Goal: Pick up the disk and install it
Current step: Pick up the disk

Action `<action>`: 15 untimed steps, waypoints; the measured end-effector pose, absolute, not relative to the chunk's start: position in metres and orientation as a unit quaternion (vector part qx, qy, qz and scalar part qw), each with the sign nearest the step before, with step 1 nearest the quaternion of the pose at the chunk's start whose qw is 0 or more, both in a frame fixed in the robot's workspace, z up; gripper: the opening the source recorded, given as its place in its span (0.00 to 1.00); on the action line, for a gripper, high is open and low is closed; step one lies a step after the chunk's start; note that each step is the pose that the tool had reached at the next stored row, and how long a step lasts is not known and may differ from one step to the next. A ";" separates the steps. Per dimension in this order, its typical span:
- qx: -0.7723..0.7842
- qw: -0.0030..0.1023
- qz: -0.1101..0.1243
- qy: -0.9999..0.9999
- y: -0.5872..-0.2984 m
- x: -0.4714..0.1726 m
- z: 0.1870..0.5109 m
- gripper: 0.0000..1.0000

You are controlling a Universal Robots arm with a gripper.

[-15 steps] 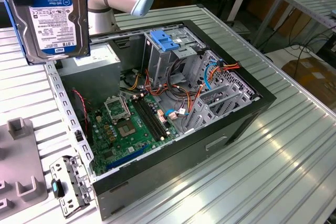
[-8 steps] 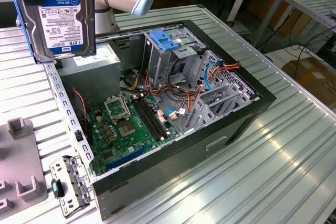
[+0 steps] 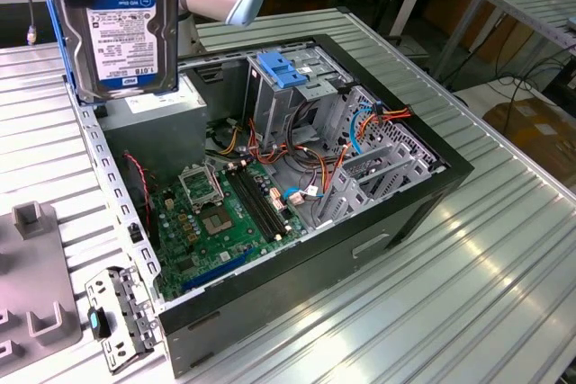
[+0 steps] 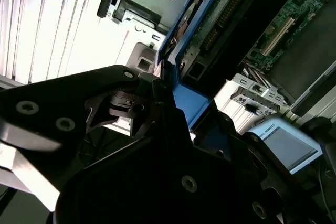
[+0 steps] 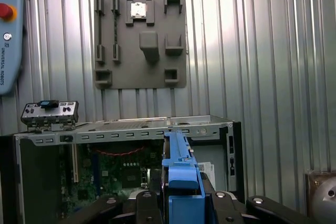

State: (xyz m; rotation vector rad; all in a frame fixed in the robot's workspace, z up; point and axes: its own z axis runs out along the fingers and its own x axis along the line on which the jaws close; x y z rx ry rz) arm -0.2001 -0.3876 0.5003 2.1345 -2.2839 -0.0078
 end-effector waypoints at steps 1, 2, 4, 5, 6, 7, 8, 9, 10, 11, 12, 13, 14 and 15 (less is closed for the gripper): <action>0.683 0.008 -0.002 -0.731 -0.388 -0.197 0.500 0.37; 0.683 0.008 -0.002 -0.731 -0.388 -0.195 0.500 0.37; 0.683 0.008 -0.002 -0.731 -0.388 -0.190 0.500 0.37; 0.683 0.008 -0.002 -0.731 -0.388 -0.188 0.500 0.37; 0.683 0.008 -0.002 -0.731 -0.388 -0.186 0.500 0.37; 0.683 0.008 -0.002 -0.731 -0.388 -0.185 0.500 0.37; 0.683 0.008 -0.002 -0.731 -0.388 -0.183 0.500 0.37; 0.683 0.008 -0.002 -0.731 -0.388 -0.181 0.500 0.37; 0.683 0.008 -0.002 -0.731 -0.388 -0.179 0.500 0.37; 0.683 0.008 -0.002 -0.731 -0.388 -0.177 0.500 0.37; 0.683 0.008 -0.002 -0.731 -0.388 -0.175 0.500 0.37; 0.683 0.008 -0.002 -0.731 -0.388 -0.172 0.500 0.37; 0.683 0.008 -0.002 -0.731 -0.388 -0.170 0.500 0.37; 0.683 0.008 -0.002 -0.731 -0.388 -0.167 0.500 0.37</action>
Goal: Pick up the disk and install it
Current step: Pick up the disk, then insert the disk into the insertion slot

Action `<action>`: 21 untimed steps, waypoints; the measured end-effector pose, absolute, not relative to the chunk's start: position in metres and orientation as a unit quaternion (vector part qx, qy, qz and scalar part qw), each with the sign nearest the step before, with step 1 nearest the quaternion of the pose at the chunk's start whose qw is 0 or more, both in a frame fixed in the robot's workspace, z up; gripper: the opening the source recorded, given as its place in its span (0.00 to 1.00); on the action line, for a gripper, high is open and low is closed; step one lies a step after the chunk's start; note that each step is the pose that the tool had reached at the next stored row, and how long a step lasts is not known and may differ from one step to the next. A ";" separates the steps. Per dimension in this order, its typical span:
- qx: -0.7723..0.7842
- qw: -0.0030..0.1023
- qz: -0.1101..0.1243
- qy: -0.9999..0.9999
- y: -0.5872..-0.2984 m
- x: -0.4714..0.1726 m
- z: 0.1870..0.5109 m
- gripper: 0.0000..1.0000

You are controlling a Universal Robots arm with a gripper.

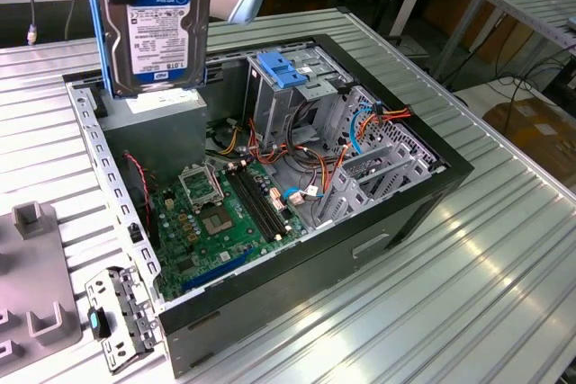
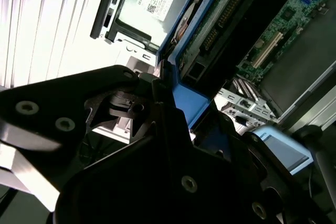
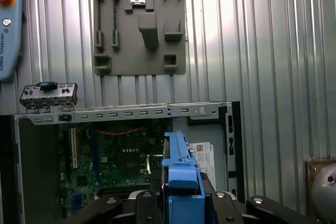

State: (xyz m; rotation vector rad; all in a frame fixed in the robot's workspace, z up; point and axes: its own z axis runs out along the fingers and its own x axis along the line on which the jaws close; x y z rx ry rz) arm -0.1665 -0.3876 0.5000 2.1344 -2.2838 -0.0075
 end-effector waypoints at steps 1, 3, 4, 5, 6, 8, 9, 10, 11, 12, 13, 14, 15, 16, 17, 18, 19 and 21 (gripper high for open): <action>0.683 0.008 -0.002 -0.731 -0.388 -0.162 0.500 0.37; 0.683 0.008 -0.002 -0.731 -0.388 -0.156 0.500 0.37; 0.683 0.008 -0.002 -0.731 -0.388 -0.153 0.500 0.37; 0.683 0.008 -0.002 -0.731 -0.388 -0.150 0.500 0.37; 0.683 0.008 -0.002 -0.731 -0.388 -0.148 0.500 0.37; 0.683 0.008 -0.002 -0.731 -0.388 -0.143 0.500 0.37; 0.683 0.008 -0.002 -0.731 -0.388 -0.142 0.500 0.37; 0.683 0.008 -0.002 -0.731 -0.388 -0.141 0.500 0.37; 0.683 0.008 -0.002 -0.731 -0.388 -0.140 0.500 0.37; 0.683 0.008 -0.002 -0.731 -0.388 -0.139 0.500 0.37; 0.683 0.008 -0.002 -0.731 -0.388 -0.139 0.500 0.37; 0.683 0.008 -0.002 -0.731 -0.388 -0.139 0.500 0.37; 0.683 0.008 -0.002 -0.731 -0.388 -0.139 0.500 0.37; 0.683 0.008 -0.002 -0.731 -0.388 -0.138 0.500 0.37; 0.683 0.008 -0.002 -0.731 -0.388 -0.138 0.500 0.37; 0.683 0.008 -0.002 -0.731 -0.388 -0.138 0.500 0.37; 0.683 0.008 -0.002 -0.731 -0.388 -0.138 0.500 0.37; 0.683 0.008 -0.002 -0.731 -0.390 -0.138 0.500 0.37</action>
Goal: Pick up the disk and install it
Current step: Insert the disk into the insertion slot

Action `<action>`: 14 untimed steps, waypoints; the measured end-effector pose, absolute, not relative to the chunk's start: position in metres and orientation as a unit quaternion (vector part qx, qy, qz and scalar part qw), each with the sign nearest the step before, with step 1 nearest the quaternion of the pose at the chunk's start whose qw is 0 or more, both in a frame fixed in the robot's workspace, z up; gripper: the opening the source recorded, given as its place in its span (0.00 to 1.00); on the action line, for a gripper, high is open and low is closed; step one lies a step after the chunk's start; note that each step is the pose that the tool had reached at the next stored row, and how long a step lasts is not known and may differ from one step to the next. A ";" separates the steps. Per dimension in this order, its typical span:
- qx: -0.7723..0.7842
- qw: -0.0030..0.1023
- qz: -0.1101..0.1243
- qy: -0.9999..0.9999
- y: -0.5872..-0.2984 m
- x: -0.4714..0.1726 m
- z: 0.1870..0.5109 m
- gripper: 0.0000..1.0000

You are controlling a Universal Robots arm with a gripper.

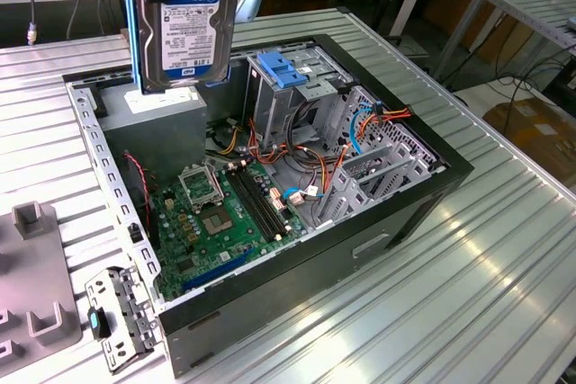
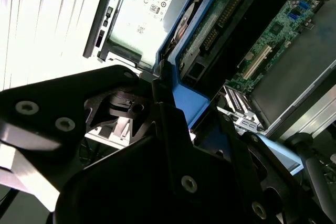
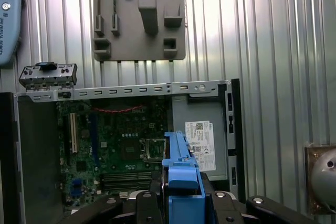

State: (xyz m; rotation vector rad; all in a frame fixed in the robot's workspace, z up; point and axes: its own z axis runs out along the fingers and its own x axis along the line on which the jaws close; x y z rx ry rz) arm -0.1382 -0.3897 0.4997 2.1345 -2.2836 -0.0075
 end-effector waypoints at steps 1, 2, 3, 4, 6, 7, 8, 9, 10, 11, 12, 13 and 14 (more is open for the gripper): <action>0.683 0.008 -0.002 -0.731 -0.390 -0.138 0.500 0.37; 0.683 0.008 -0.002 -0.731 -0.391 -0.138 0.500 0.37; 0.683 0.008 -0.002 -0.731 -0.392 -0.138 0.500 0.37; 0.683 0.008 -0.002 -0.731 -0.392 -0.138 0.500 0.37; 0.683 0.008 -0.002 -0.731 -0.394 -0.138 0.500 0.37; 0.683 0.008 -0.002 -0.731 -0.394 -0.138 0.500 0.37; 0.683 0.008 -0.002 -0.731 -0.396 -0.138 0.500 0.37; 0.683 0.008 -0.002 -0.731 -0.396 -0.138 0.500 0.37; 0.683 0.008 -0.002 -0.731 -0.397 -0.138 0.500 0.37; 0.683 0.008 -0.002 -0.731 -0.398 -0.138 0.500 0.37; 0.683 0.008 -0.002 -0.731 -0.399 -0.138 0.500 0.37; 0.683 0.008 -0.002 -0.731 -0.400 -0.138 0.500 0.37; 0.683 0.008 -0.002 -0.731 -0.400 -0.138 0.500 0.37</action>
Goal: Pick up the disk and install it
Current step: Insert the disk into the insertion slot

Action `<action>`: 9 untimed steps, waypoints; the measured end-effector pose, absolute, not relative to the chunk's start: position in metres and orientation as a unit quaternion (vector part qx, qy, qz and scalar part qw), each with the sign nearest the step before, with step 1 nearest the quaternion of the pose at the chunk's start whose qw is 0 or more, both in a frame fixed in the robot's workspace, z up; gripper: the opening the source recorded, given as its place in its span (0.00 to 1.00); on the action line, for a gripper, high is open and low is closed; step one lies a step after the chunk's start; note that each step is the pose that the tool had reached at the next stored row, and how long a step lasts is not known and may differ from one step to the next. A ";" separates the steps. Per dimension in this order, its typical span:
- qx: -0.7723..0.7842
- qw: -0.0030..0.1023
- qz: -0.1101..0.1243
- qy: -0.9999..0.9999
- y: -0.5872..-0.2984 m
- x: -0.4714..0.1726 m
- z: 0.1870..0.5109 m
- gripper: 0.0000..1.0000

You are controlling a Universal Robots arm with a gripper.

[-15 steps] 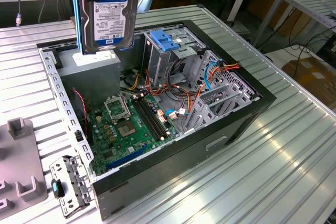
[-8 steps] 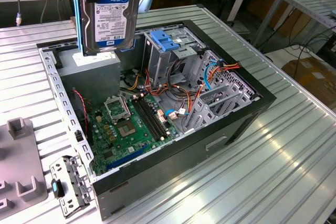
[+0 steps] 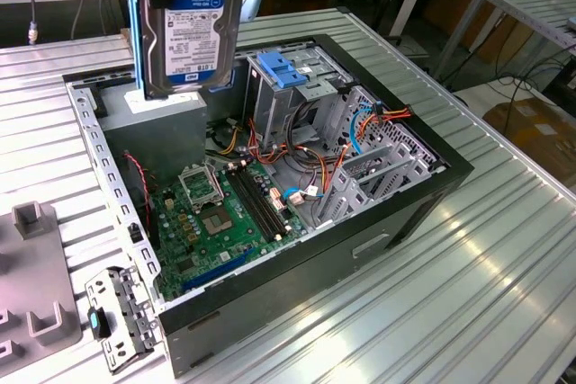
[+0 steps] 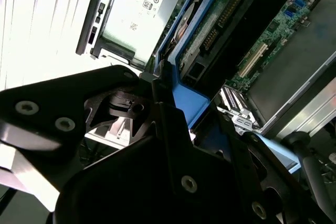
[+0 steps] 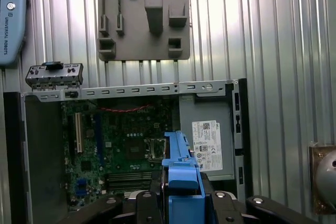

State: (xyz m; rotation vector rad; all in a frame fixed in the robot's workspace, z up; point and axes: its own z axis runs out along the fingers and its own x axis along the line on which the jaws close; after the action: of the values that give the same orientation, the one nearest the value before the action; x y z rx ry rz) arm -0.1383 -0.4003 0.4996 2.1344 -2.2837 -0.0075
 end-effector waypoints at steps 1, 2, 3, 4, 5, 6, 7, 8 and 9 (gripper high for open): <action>0.683 0.008 -0.002 -0.731 -0.401 -0.138 0.500 0.37; 0.683 0.008 -0.002 -0.731 -0.402 -0.138 0.500 0.37; 0.683 0.008 -0.002 -0.731 -0.403 -0.138 0.500 0.37; 0.683 0.008 -0.002 -0.731 -0.404 -0.138 0.500 0.37; 0.683 0.008 -0.002 -0.731 -0.407 -0.138 0.500 0.37; 0.683 0.008 -0.002 -0.731 -0.408 -0.138 0.500 0.37; 0.683 0.008 -0.002 -0.731 -0.409 -0.138 0.500 0.37; 0.683 0.008 -0.002 -0.731 -0.409 -0.138 0.500 0.37; 0.683 0.007 -0.002 -0.731 -0.410 -0.138 0.500 0.37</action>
State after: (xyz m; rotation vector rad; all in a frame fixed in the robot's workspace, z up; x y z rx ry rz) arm -0.1383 -0.4098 0.4996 2.1349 -2.2845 -0.0063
